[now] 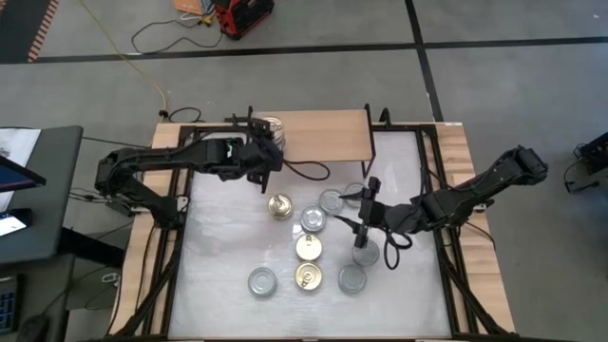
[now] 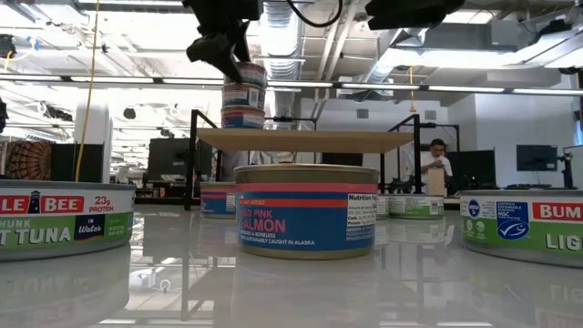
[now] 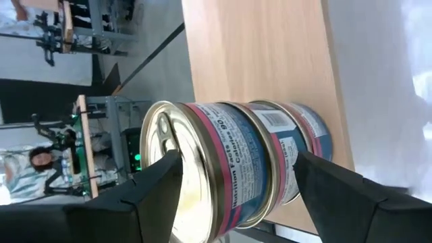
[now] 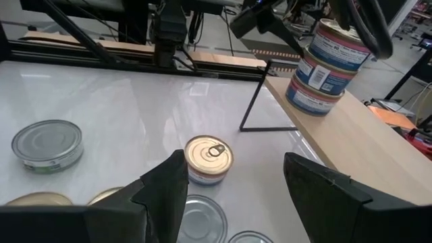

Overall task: Stack canned seafood by type on shelf
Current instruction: Stack the blue tuna can on top of the blue tuna can

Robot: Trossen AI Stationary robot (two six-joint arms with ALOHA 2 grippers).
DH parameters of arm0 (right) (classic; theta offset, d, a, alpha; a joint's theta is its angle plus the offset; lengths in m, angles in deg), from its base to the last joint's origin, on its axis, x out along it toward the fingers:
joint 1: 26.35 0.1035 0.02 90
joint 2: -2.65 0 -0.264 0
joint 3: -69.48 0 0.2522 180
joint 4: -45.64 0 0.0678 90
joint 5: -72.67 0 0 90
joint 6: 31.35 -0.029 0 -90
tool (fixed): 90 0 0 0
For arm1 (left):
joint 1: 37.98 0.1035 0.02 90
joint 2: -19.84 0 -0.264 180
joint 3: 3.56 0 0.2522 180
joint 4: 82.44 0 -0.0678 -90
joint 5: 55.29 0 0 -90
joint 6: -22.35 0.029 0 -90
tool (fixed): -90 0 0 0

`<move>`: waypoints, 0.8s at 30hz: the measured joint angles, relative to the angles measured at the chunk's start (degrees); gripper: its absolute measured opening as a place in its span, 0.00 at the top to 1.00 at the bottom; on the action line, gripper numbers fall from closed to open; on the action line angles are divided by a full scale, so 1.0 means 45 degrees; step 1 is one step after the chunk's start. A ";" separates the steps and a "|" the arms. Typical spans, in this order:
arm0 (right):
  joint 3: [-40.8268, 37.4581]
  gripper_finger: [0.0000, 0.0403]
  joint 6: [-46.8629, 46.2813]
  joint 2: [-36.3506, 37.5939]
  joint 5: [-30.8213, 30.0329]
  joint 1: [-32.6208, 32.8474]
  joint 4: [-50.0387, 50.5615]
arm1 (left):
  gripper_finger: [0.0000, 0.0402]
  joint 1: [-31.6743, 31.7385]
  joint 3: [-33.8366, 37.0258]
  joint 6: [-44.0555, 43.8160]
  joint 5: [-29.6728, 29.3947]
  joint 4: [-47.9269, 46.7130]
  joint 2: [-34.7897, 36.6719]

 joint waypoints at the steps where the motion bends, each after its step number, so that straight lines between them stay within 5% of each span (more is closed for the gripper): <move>1: 0.0000 0.32 0.0000 0.0000 0.0000 0.0000 0.0017 | 0.32 -0.0050 0.0000 -0.0018 -0.0063 0.0005 0.0000; 10: 0.0000 0.32 -0.0062 0.0013 0.0001 0.0015 0.0211 | 0.32 -0.1872 0.0000 -0.0347 -0.0620 0.0012 0.0019; 18: -0.0010 0.32 -0.2093 0.0870 -0.0025 -0.0095 0.2848 | 0.32 -0.4386 0.0694 -0.7949 0.3252 -0.0366 0.0015; 24: -0.0010 0.32 -0.1694 0.0892 -0.0045 0.0039 0.2182 | 0.32 -0.5172 0.3421 -1.1791 0.2763 0.1338 -0.0010</move>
